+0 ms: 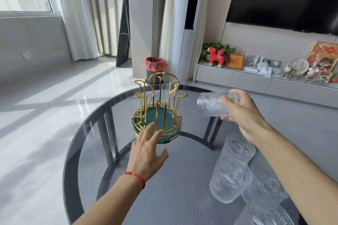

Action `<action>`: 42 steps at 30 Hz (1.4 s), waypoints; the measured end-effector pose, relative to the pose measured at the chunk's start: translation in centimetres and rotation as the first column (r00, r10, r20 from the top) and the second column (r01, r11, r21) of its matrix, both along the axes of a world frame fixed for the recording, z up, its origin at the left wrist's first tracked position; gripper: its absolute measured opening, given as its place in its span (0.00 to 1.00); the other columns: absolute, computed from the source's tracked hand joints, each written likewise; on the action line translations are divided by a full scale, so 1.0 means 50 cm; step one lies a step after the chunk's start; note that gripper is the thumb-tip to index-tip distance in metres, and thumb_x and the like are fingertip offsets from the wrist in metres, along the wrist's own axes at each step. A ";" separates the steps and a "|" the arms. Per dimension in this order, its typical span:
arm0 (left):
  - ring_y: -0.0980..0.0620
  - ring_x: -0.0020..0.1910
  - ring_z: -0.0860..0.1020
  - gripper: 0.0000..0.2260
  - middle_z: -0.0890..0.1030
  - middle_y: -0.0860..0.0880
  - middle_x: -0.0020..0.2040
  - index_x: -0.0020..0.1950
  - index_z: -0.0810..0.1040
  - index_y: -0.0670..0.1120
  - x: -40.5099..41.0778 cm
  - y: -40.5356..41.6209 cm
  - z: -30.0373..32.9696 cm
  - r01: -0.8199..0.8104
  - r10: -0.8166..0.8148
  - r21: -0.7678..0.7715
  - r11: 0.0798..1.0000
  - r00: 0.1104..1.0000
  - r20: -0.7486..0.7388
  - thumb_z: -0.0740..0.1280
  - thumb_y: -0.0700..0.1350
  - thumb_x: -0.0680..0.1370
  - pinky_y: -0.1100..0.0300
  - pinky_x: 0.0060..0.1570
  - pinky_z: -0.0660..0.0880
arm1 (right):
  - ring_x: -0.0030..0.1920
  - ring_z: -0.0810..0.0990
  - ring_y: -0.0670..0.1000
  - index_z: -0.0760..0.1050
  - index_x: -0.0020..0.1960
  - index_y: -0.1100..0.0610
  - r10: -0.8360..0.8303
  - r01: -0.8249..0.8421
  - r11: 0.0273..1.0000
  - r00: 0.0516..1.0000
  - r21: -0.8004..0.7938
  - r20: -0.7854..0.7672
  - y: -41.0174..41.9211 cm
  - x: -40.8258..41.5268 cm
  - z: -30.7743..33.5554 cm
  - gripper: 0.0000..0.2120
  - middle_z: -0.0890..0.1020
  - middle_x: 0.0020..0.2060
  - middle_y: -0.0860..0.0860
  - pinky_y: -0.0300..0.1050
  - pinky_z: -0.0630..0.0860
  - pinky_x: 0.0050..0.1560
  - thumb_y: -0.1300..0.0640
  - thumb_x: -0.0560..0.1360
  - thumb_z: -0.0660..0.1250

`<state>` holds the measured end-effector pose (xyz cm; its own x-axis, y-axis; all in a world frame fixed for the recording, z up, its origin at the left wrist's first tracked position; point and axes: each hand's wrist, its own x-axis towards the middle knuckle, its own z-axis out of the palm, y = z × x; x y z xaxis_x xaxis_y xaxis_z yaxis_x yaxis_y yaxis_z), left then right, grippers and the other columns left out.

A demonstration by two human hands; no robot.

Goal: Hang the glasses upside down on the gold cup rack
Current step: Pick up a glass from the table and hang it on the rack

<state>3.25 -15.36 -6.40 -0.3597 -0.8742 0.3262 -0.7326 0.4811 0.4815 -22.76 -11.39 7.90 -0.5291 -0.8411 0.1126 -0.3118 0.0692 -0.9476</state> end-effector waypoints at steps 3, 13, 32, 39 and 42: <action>0.38 0.80 0.58 0.31 0.57 0.42 0.82 0.77 0.66 0.56 -0.007 -0.017 -0.036 -0.106 0.110 -0.038 0.994 0.988 0.108 0.66 0.60 0.75 0.38 0.70 0.69 | 0.50 0.80 0.45 0.67 0.78 0.50 -0.033 0.022 0.995 0.994 -0.101 -0.109 -0.076 -0.005 0.034 0.27 0.69 0.69 0.42 0.61 0.83 0.59 0.50 0.81 0.68; 0.34 0.83 0.44 0.32 0.48 0.37 0.84 0.81 0.52 0.62 -0.019 -0.026 -0.072 -0.163 0.158 -0.007 0.987 0.944 0.288 0.51 0.66 0.77 0.36 0.77 0.56 | 0.68 0.76 0.56 0.66 0.78 0.55 0.192 -0.203 0.979 0.939 -0.010 -0.287 -0.378 0.114 0.129 0.35 0.72 0.73 0.54 0.57 0.82 0.58 0.49 0.75 0.73; 0.35 0.82 0.36 0.32 0.39 0.38 0.84 0.82 0.46 0.63 -0.023 -0.030 -0.074 -0.155 0.146 0.012 0.988 0.952 0.268 0.50 0.65 0.78 0.36 0.79 0.47 | 0.65 0.80 0.57 0.80 0.67 0.52 0.700 -0.486 0.614 0.699 0.622 -0.145 -0.490 0.172 0.119 0.34 0.81 0.64 0.54 0.58 0.82 0.62 0.65 0.63 0.83; 0.35 0.82 0.36 0.33 0.38 0.38 0.84 0.82 0.43 0.63 -0.022 -0.035 -0.078 -0.160 0.149 0.012 0.987 0.942 0.300 0.49 0.67 0.78 0.36 0.80 0.48 | 0.66 0.81 0.54 0.79 0.70 0.54 0.621 -0.506 0.740 0.768 0.444 -0.159 -0.465 0.161 0.092 0.18 0.81 0.67 0.54 0.45 0.83 0.52 0.61 0.81 0.68; 0.34 0.82 0.39 0.33 0.40 0.37 0.84 0.82 0.44 0.62 -0.021 -0.038 -0.079 -0.162 0.152 0.006 0.987 0.936 0.317 0.50 0.67 0.78 0.35 0.79 0.51 | 0.65 0.80 0.55 0.80 0.68 0.54 0.471 -0.405 0.877 0.833 0.259 -0.290 -0.417 0.146 0.089 0.16 0.81 0.65 0.55 0.45 0.79 0.56 0.61 0.84 0.61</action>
<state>2.20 -17.26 -10.34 -0.2971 -0.9357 0.1902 -0.9141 0.3363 0.2267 -15.44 -32.25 12.36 -0.0578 -0.9976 0.0393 -0.6443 0.0072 -0.7647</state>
